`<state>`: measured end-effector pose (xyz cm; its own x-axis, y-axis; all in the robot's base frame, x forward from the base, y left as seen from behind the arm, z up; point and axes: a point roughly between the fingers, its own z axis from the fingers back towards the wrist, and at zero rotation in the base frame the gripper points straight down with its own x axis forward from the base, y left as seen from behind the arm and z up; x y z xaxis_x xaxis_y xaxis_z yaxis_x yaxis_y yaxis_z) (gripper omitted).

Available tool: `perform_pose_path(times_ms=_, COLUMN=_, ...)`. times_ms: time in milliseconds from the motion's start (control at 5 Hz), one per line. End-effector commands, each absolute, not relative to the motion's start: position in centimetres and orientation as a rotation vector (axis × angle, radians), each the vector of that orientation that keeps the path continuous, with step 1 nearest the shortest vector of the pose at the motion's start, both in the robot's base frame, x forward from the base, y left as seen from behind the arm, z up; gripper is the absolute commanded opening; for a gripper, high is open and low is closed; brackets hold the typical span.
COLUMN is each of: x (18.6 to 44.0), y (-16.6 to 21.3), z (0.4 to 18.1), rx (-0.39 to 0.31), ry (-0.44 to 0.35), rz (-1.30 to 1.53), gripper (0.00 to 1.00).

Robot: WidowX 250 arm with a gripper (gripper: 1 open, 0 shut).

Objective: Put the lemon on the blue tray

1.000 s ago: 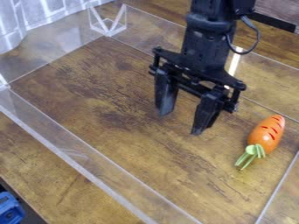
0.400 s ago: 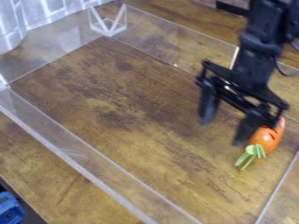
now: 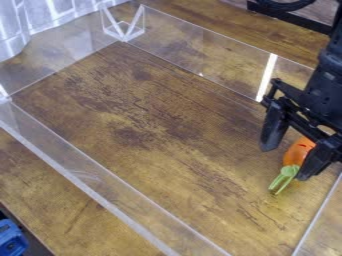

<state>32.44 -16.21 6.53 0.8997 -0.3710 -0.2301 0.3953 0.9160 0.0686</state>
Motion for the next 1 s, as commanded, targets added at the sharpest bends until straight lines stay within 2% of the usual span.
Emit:
perform_pose_path(times_ms=0, x=34.0, y=-16.6, z=6.5, rx=0.105, ry=0.161, rz=-0.457, gripper=1.00)
perform_pose_path(times_ms=200, x=34.8, y=-16.9, z=4.9, rx=0.115, ry=0.167, rz=-0.522, gripper=1.00)
perform_pose_path(times_ms=400, x=35.9, y=-17.3, z=4.0, rx=0.124, ry=0.175, rz=-0.500, gripper=1.00)
perform_pose_path(times_ms=600, x=36.7, y=-17.3, z=4.1, rx=0.142, ry=0.197, rz=-0.482, gripper=0.00)
perform_pose_path(times_ms=800, x=36.5, y=-16.6, z=3.7, rx=0.153, ry=0.213, rz=-0.488, gripper=0.00)
